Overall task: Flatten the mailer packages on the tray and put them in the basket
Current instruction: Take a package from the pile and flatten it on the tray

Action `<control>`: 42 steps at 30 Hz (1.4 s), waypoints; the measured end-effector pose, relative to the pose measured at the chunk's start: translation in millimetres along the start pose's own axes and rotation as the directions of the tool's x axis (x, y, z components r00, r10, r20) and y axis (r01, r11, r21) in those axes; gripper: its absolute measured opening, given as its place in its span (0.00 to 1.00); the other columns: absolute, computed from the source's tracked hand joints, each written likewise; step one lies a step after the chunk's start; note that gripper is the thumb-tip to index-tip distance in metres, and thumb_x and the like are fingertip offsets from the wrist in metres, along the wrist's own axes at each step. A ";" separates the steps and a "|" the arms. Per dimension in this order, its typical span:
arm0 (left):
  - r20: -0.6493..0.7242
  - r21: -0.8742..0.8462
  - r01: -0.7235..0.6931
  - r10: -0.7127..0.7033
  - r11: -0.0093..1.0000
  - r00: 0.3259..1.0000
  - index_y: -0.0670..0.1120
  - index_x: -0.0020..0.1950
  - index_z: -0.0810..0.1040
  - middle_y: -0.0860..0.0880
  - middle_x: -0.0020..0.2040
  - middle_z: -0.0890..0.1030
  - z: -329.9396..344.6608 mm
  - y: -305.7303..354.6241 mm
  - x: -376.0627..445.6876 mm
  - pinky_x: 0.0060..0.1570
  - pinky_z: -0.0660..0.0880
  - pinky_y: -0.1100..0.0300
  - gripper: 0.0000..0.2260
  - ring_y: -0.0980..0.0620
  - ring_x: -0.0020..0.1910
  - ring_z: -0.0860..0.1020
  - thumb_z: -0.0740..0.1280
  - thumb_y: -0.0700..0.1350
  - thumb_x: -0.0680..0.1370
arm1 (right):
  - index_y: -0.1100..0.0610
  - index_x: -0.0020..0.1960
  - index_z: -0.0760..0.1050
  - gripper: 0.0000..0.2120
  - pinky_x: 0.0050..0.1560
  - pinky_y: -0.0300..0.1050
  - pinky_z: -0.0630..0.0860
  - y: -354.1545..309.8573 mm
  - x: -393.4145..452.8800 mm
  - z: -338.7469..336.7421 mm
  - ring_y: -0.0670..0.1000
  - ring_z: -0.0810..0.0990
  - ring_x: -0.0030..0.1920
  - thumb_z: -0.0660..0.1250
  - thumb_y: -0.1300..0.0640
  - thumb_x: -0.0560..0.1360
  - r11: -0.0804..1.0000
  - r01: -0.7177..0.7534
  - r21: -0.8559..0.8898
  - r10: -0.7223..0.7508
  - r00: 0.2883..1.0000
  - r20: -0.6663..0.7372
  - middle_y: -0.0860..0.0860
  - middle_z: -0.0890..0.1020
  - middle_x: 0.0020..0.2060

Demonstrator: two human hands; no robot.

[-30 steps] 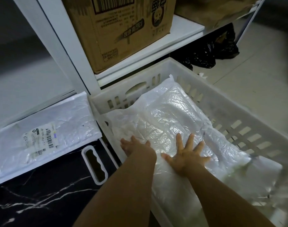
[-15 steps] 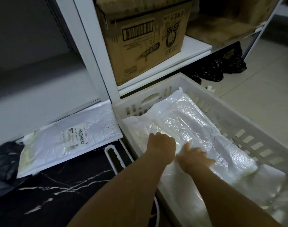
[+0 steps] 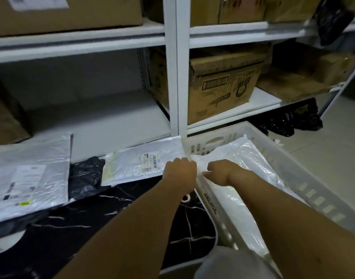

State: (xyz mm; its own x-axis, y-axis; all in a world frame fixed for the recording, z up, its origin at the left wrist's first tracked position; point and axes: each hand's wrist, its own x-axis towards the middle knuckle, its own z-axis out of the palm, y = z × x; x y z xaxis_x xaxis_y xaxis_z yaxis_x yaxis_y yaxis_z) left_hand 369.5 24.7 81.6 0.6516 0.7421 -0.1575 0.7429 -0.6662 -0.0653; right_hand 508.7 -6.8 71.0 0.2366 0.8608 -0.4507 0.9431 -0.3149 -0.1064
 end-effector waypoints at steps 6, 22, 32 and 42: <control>0.064 -0.036 0.151 -0.148 0.988 0.987 0.44 0.65 0.69 0.43 0.62 0.71 4.5 -64.7 -58.0 0.57 0.70 0.51 0.16 0.43 0.60 0.72 0.60 0.44 0.78 | 0.55 0.69 0.70 0.21 0.61 0.49 0.71 -75.2 -14.0 -19.2 0.56 0.73 0.63 0.55 0.46 0.81 0.971 0.124 -0.206 -0.125 0.992 0.010 0.54 0.74 0.66; 0.327 -0.153 0.407 -0.343 0.901 0.881 0.43 0.75 0.59 0.40 0.73 0.59 102.1 -173.8 -107.9 0.61 0.68 0.46 0.25 0.40 0.68 0.66 0.62 0.46 0.79 | 0.54 0.75 0.61 0.25 0.71 0.68 0.54 -181.0 26.4 69.1 0.63 0.44 0.77 0.59 0.55 0.78 0.832 0.098 -0.546 -0.128 0.992 -0.017 0.61 0.39 0.77; 0.297 -0.183 0.416 -0.354 0.891 0.887 0.43 0.72 0.62 0.42 0.69 0.63 112.1 -170.3 -92.1 0.61 0.69 0.47 0.23 0.40 0.68 0.65 0.63 0.46 0.78 | 0.62 0.78 0.42 0.31 0.72 0.67 0.52 -171.8 40.0 81.5 0.59 0.42 0.78 0.52 0.54 0.81 0.774 0.023 -0.633 -0.116 0.987 -0.107 0.60 0.41 0.78; 0.197 -0.223 0.407 -0.368 0.886 0.909 0.41 0.72 0.62 0.41 0.71 0.61 81.1 -147.6 -124.0 0.59 0.71 0.48 0.24 0.41 0.66 0.67 0.62 0.45 0.78 | 0.61 0.78 0.46 0.32 0.69 0.63 0.61 -185.8 -17.3 76.3 0.57 0.54 0.75 0.56 0.55 0.80 0.825 0.146 -0.546 -0.264 0.954 -0.143 0.56 0.47 0.77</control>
State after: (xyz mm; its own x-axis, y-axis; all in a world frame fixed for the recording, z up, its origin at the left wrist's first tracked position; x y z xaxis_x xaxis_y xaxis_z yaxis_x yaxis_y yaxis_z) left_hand 166.6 24.9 30.9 0.2880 0.9050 -0.3131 0.9576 -0.2711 0.0974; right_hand 311.6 6.3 30.9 0.0102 0.9615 -0.2747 0.9403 0.0843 0.3298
